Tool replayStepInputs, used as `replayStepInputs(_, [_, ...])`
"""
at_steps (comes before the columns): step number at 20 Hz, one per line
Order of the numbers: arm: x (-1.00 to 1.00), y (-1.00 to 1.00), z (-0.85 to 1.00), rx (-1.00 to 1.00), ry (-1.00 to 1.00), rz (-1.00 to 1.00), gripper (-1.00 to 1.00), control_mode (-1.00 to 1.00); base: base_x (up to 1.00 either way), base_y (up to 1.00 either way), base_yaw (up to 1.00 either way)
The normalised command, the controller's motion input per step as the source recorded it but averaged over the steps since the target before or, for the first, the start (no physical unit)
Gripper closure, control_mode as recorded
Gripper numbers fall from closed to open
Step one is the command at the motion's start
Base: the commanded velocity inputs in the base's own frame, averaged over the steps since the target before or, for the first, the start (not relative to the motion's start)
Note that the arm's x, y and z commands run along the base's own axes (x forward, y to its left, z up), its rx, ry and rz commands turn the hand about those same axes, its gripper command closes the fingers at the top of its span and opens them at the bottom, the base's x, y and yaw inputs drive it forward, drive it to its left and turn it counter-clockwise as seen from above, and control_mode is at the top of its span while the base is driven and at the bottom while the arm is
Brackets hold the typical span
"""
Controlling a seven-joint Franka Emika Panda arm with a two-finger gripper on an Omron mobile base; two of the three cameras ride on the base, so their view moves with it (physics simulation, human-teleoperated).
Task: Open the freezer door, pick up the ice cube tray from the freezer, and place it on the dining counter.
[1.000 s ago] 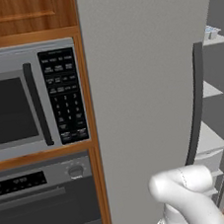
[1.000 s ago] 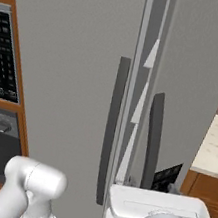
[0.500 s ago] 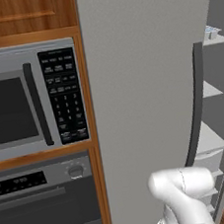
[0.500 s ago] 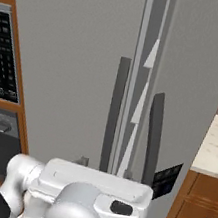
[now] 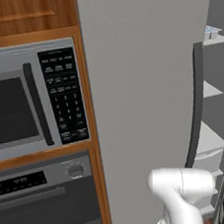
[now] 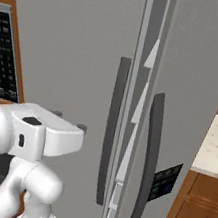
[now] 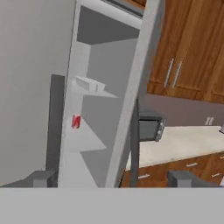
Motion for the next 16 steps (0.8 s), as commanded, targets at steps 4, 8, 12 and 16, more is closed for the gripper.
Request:
replayStepInputs(4, [0.75,0.44,0.0,-0.01,0.0,-0.55,-1.0,-1.0,0.0,0.0,0.0])
replayStepInputs(8, [0.73,0.0,-0.03,0.0,0.0,-0.54,-1.0,-1.0,0.0,0.0,0.0])
replayStepInputs(12, [0.5,-0.05,-0.12,0.0,-0.05,-0.49,-1.0,-1.0,0.0,0.0,0.0])
replayStepInputs(16, [0.23,-0.22,-0.17,-0.01,-0.03,-0.38,-1.0,-1.0,0.0,0.0,0.0])
